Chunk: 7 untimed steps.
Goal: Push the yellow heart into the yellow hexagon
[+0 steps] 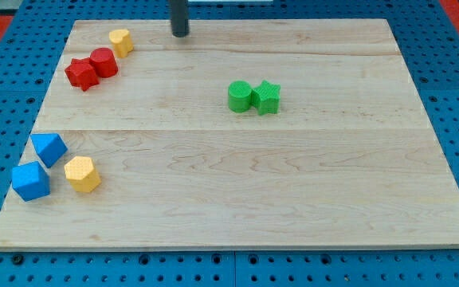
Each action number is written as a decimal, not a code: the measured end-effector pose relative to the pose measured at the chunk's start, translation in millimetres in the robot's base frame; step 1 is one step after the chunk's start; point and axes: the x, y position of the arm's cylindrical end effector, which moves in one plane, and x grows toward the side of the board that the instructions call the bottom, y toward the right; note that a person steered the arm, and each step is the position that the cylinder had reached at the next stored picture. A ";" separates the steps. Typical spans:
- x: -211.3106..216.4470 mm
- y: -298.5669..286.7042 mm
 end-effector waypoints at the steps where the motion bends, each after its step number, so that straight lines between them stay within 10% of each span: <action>1: -9.0 -13.1; 3: 7.6 -108.4; 7: 112.3 -26.2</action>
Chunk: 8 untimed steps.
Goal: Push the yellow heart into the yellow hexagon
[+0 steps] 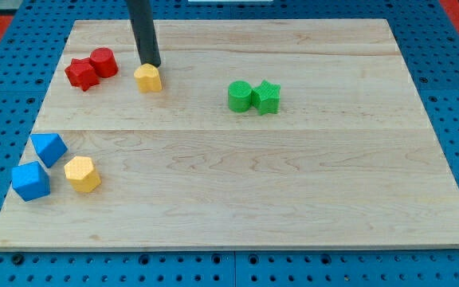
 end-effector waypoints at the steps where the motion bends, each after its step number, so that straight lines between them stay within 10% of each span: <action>1: 14.4 -0.1; 6: 115.2 67.1; 8: 136.8 -16.0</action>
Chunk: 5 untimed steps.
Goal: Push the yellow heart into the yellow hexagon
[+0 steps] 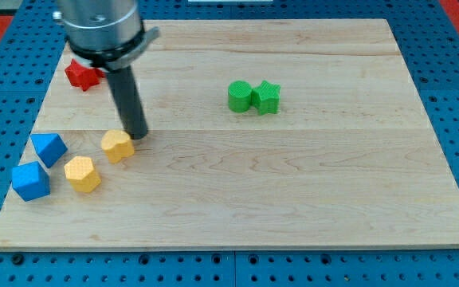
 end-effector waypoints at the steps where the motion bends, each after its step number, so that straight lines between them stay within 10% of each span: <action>1: 5.1 -7.3; 5: -8.5 4.0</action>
